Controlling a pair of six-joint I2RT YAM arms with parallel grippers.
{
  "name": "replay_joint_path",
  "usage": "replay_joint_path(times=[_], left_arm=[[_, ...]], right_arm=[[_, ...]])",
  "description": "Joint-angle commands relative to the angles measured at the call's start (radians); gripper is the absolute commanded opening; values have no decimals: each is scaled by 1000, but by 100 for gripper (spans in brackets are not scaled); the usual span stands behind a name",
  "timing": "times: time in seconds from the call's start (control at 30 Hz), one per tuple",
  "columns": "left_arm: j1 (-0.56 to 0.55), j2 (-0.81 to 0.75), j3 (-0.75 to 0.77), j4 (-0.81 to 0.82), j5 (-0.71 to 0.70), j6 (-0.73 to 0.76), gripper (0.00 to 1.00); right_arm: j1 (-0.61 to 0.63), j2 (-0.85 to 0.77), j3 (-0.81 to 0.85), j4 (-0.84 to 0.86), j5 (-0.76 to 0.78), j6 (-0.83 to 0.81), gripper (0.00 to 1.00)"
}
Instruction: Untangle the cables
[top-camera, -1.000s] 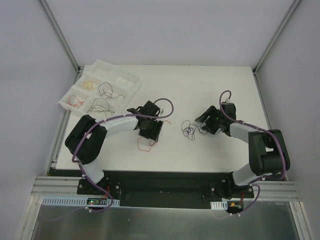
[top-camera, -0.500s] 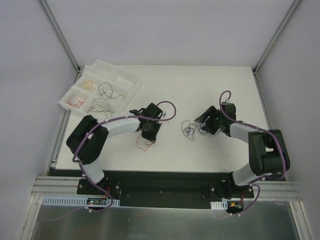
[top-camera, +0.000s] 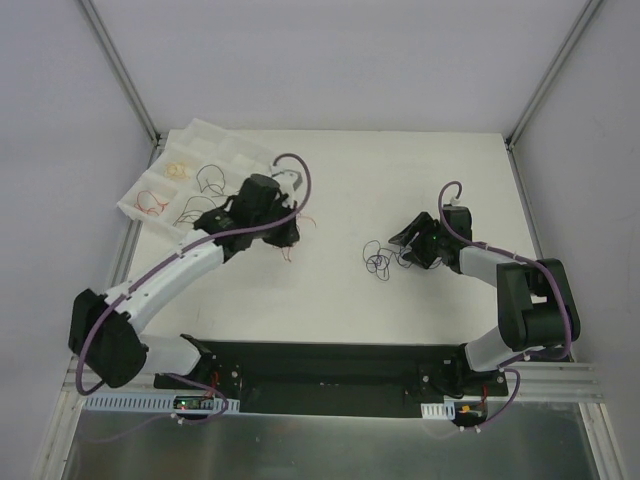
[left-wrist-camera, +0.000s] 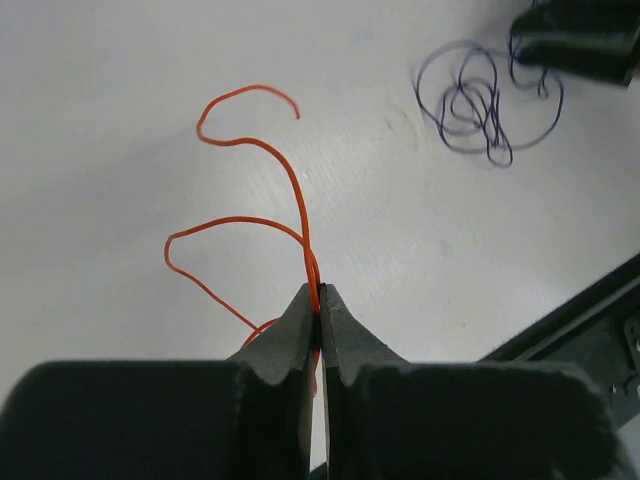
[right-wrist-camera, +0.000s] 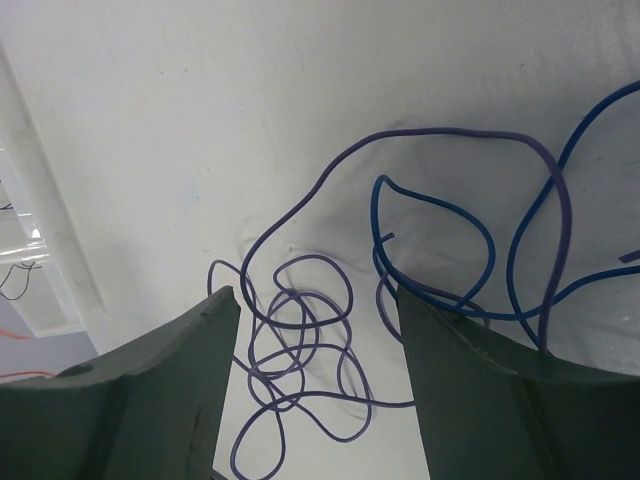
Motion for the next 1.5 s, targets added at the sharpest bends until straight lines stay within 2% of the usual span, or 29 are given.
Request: replay_joint_path(times=[0.0,0.2,0.33,0.47,0.53,0.63,0.77,0.93,1.27,1.47], left_arm=[[135,-156,84,-21,-44,55,0],[402,-214,216,-29,-151,149,0],[632,-170,287,6,-209,80,0],[866,-90,267,108,-164,-105,0],[983,-15,279,114,-85,-259,0],[1084,107,330,105,56,-437,0],[1140,240,396,80,175,-577,0],[1178,345,390,79,275,-752,0],[1184,477,434,100,241,-848,0],[1189,540,486,119,204,-812,0]], right_arm=[[-6,7,-6,17,-17,-17,67],[-6,15,-8,37,-40,-20,67],[-6,21,-8,52,-57,-23,67],[-4,27,-8,63,-72,-25,68],[-7,32,-6,64,-82,-26,67],[-9,36,-5,70,-94,-25,67],[-12,45,-3,83,-112,-23,68],[-21,72,0,97,-143,-14,67],[-32,90,-3,124,-172,0,68],[-32,92,-5,127,-175,1,67]])
